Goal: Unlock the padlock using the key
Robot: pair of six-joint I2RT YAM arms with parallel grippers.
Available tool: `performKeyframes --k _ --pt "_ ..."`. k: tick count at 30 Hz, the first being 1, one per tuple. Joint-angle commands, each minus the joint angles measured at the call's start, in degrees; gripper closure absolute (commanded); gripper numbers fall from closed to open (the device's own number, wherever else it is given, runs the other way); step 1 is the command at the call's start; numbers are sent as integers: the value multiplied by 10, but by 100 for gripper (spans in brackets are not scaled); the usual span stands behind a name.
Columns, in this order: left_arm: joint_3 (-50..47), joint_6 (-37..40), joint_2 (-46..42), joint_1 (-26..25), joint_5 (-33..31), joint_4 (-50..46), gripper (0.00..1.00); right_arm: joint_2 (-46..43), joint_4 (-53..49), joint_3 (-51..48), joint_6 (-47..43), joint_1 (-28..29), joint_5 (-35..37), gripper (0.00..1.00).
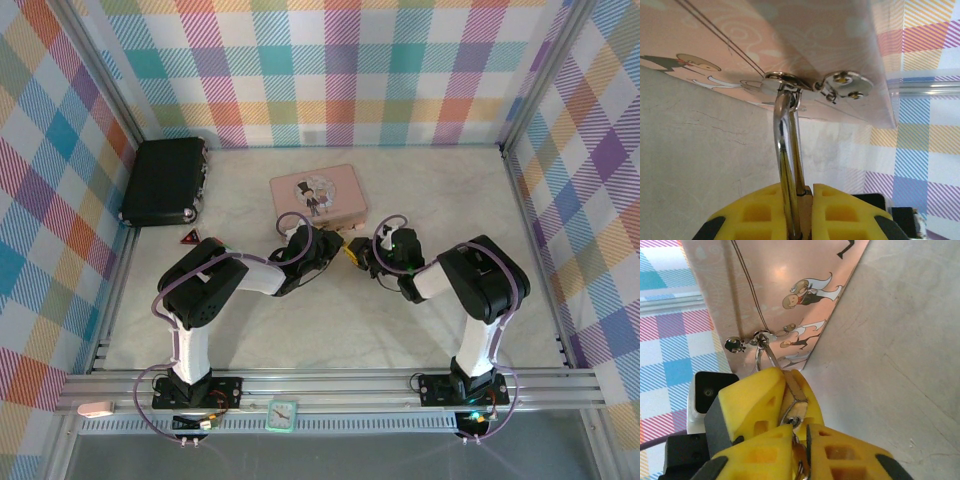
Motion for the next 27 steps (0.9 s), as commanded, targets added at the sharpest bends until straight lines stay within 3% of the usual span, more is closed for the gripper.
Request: performKeyframes --k 1,3,11,16,22,27 --pt "6 6 -28 1 12 29 100 2 50 -2 11 1 -2 95" --pt "2 7 -29 1 12 30 100 5 50 0 21 1 1 100" --pt "-18 4 -13 -12 13 78 100 49 107 20 98 1 12 100" --pt "-38 10 9 -32 2 152 100 87 178 39 220 1 20 100" --pt "-50 2 41 -42 12 242 100 41 97 46 249 4 28 100" --pt "-44 -1 35 -45 30 243 100 70 107 58 258 6 33 100"
